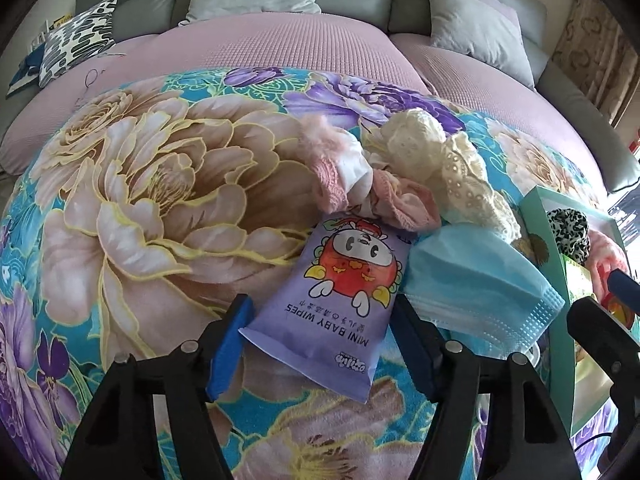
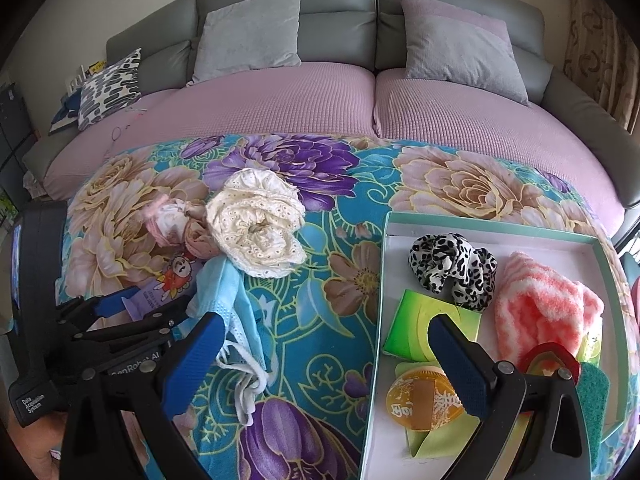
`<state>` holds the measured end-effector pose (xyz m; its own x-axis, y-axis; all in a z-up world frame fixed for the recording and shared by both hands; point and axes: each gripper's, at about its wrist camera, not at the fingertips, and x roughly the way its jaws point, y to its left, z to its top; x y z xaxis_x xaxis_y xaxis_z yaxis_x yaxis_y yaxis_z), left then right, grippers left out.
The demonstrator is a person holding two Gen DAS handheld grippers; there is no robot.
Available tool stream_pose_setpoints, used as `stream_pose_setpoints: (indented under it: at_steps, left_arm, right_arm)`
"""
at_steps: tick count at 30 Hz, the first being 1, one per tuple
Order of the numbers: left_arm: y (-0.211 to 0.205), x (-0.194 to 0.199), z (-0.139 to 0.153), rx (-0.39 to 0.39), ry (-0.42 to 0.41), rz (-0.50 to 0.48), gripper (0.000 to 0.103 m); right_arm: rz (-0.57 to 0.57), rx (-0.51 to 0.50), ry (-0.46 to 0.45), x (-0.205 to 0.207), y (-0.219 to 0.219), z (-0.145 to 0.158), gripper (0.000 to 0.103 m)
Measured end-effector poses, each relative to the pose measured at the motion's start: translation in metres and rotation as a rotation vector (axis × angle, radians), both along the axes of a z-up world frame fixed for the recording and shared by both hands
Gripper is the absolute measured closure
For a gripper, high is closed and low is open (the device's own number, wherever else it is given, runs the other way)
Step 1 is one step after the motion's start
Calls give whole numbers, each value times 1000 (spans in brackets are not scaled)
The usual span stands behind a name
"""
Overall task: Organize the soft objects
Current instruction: 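Grasp the purple wipes pack with the left tool while the right tool grasps the blue mask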
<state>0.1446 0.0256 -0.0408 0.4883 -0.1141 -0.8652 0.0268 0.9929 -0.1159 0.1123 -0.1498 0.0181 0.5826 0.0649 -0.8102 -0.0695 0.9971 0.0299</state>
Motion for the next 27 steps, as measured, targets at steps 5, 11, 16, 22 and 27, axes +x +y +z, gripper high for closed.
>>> stream_pose_setpoints:
  at_steps: [5,11,16,22,27]
  left_arm:
    - [2,-3,4,-15,-1,-6,38]
    - [9,-15,23,-18,-46,-5,39]
    - [24,-23,40,-27,-84,37,39]
    - [49,-27,50,-22,-105,123,39]
    - [61,-29,51,-36,-111,163,39]
  right_arm:
    - [10,15,-3,0,2,1,0]
    - [44,39,-14,-3,10,2,5]
    - [69,31,-7,-2,18,-2,9]
    - [120,43,26,2,34,-14,15]
    - [150,44,53,6,47,-27,18]
